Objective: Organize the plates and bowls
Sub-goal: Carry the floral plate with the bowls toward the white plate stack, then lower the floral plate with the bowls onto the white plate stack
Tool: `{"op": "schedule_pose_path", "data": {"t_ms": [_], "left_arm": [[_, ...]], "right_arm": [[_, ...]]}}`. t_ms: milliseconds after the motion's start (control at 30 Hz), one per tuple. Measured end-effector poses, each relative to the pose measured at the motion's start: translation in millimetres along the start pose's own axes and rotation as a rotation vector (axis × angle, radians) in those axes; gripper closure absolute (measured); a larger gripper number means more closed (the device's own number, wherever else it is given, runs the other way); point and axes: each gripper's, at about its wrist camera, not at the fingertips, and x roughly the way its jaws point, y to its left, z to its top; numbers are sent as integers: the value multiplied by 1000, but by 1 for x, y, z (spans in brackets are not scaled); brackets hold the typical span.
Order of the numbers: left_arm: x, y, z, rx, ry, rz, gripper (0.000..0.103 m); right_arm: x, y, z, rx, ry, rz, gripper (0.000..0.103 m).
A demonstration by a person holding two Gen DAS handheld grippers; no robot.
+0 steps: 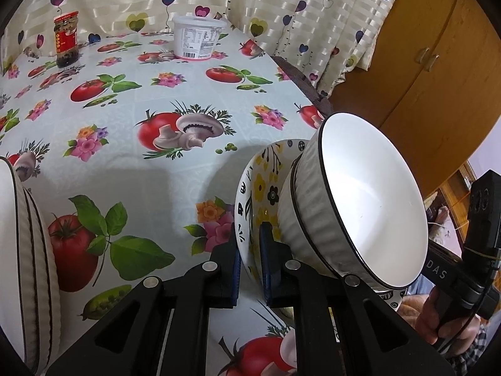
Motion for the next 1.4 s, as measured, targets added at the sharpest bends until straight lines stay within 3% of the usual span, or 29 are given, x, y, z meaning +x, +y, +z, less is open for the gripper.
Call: {"op": "schedule_pose_path", "data": {"t_ms": [767, 1400], "left_arm": [[-1, 17, 0, -48, -7, -2, 94], [-63, 41, 23, -111, -115, 57, 94]], "right_arm": [[4, 14, 5, -22, -30, 31, 90], [-10, 71, 37, -107, -69, 98, 90]]}}
